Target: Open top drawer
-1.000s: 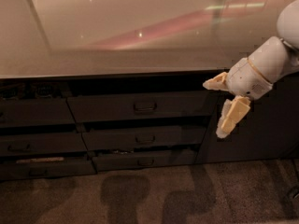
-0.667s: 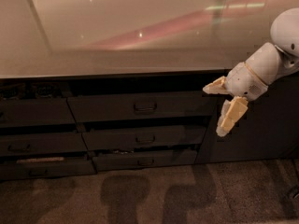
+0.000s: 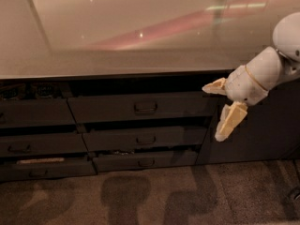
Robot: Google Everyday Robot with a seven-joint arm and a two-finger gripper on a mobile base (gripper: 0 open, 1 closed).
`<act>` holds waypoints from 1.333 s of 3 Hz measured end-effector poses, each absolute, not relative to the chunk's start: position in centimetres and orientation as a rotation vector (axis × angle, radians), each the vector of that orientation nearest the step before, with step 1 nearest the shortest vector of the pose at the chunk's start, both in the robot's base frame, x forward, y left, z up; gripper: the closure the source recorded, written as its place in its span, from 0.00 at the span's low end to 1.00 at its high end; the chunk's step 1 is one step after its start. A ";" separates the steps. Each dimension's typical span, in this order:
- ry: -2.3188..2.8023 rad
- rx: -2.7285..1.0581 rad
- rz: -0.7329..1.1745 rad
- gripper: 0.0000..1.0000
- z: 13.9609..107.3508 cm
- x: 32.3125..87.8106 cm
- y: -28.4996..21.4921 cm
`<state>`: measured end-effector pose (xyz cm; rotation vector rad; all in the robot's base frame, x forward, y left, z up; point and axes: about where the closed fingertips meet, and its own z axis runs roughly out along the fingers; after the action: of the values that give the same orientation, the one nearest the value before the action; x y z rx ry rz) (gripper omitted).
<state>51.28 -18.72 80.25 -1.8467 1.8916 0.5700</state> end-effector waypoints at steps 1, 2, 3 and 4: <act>1.744 -1.901 0.381 0.00 80.1 50.0 -18.1; 1.648 -1.921 0.274 0.00 80.1 49.3 -17.7; 1.638 -1.922 0.262 0.00 80.0 49.4 -17.7; 1.673 -1.911 0.280 0.00 79.8 50.6 -17.6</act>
Offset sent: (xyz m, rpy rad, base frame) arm -0.0292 0.0126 0.0031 -0.0489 -0.4344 0.1155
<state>50.63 -17.64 79.80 -1.9110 1.6732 0.2797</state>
